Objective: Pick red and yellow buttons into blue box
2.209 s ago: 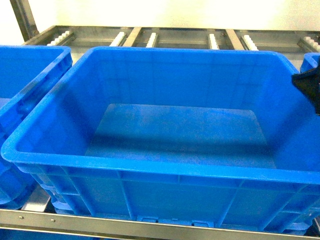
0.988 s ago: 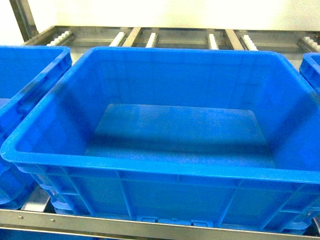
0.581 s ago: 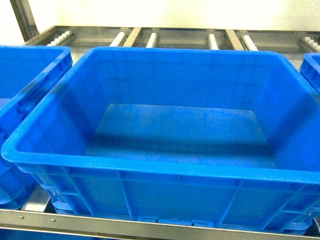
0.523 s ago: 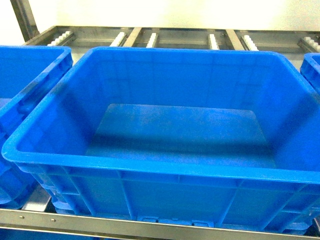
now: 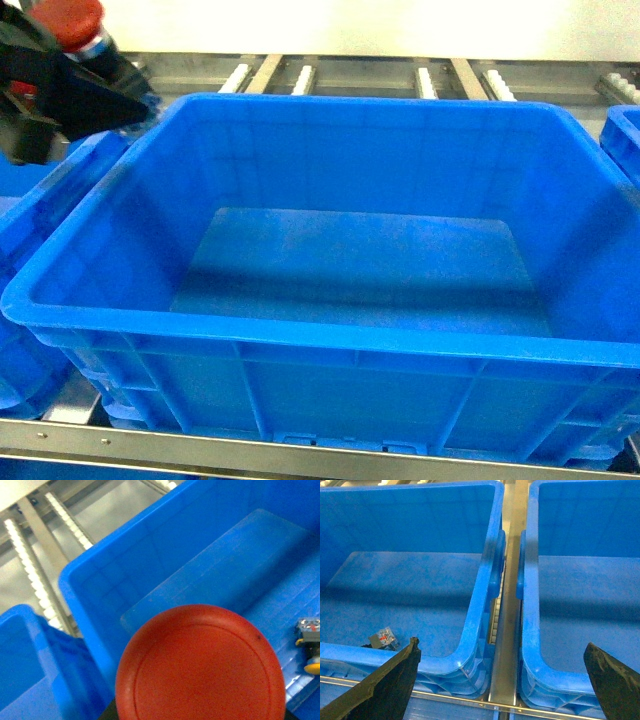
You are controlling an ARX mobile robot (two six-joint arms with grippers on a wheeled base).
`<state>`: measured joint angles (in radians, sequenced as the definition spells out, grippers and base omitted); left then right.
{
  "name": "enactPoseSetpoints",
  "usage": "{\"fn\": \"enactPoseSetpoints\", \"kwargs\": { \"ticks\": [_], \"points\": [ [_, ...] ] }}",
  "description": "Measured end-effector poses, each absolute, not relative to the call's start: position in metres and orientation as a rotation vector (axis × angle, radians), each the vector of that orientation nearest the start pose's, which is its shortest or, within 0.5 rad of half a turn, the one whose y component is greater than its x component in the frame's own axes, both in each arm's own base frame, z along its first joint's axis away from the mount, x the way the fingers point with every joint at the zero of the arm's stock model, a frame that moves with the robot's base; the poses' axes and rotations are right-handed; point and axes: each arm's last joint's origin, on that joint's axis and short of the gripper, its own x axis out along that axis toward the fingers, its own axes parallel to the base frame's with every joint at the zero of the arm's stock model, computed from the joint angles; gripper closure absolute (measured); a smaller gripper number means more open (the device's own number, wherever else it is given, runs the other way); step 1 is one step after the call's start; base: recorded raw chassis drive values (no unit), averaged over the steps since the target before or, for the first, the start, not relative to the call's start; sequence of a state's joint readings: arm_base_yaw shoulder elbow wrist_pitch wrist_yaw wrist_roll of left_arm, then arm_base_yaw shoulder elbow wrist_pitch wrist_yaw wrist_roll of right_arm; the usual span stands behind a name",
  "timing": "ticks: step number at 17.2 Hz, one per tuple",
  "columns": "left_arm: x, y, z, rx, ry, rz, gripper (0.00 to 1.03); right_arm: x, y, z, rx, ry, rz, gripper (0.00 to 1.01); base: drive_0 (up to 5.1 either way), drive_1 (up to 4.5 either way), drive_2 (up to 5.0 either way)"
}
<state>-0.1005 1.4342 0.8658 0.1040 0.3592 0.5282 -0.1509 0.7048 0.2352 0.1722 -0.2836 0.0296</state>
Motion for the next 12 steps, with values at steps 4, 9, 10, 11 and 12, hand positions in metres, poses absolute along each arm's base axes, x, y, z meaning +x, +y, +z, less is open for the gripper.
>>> {"fn": "enactPoseSetpoints", "kwargs": {
  "ticks": [4, 9, 10, 11, 12],
  "points": [
    [0.34, -0.082, 0.22, 0.406, 0.477, -0.647, 0.79, 0.155, -0.015, 0.189, 0.093, 0.293, 0.127, 0.03, 0.0, 0.0, 0.0],
    [0.357, -0.095, 0.204, 0.397, 0.522, -0.606, 0.79, 0.155, -0.015, 0.189, 0.093, 0.293, 0.127, 0.03, 0.0, 0.0, 0.0],
    [0.359, -0.096, 0.197, 0.394, 0.543, -0.609, 0.79, 0.155, -0.015, 0.189, 0.093, 0.293, 0.127, 0.03, 0.0, 0.0, 0.0],
    [0.361, -0.096, 0.193, 0.395, 0.553, -0.601, 0.79, 0.155, -0.015, 0.189, 0.093, 0.293, 0.127, 0.03, 0.0, 0.0, 0.0],
    [0.362, -0.095, 0.189, 0.395, 0.563, -0.595, 0.79, 0.155, -0.015, 0.189, 0.093, 0.293, 0.127, 0.03, 0.0, 0.0, 0.0]
  ]
}}
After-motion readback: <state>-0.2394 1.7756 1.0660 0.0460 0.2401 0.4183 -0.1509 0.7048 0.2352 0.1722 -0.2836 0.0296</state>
